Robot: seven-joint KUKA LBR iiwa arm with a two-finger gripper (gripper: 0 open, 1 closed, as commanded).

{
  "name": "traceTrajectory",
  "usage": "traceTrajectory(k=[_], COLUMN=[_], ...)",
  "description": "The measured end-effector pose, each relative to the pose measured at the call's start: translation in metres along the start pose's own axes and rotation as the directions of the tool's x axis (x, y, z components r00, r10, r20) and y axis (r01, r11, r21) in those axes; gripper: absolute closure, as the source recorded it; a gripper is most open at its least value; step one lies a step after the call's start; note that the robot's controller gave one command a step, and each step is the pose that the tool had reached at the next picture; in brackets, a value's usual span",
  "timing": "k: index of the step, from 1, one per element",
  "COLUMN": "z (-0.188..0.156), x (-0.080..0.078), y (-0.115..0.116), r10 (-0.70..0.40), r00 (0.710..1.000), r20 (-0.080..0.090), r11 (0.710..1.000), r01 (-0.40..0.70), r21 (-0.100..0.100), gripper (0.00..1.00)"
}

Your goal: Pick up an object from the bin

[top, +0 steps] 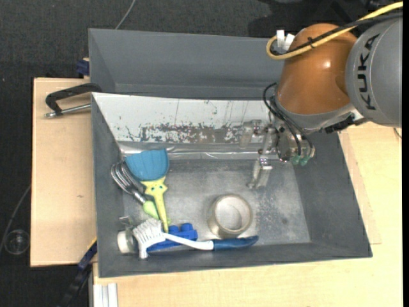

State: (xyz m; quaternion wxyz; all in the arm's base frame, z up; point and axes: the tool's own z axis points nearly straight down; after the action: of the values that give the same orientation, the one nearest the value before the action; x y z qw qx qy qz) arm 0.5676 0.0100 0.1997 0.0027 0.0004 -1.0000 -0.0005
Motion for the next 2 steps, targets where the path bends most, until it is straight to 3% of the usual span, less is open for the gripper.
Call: traceTrajectory(k=[1,2], z=[-0.005,0.033], x=[-0.002,0.009], y=[0.000,0.015], r10=[0.000,-0.141], r00=[1.000,0.990], r20=[0.009,0.009], r11=[1.000,0.990], r01=[0.000,0.141], r21=[0.000,0.001], gripper=[0.00,0.00])
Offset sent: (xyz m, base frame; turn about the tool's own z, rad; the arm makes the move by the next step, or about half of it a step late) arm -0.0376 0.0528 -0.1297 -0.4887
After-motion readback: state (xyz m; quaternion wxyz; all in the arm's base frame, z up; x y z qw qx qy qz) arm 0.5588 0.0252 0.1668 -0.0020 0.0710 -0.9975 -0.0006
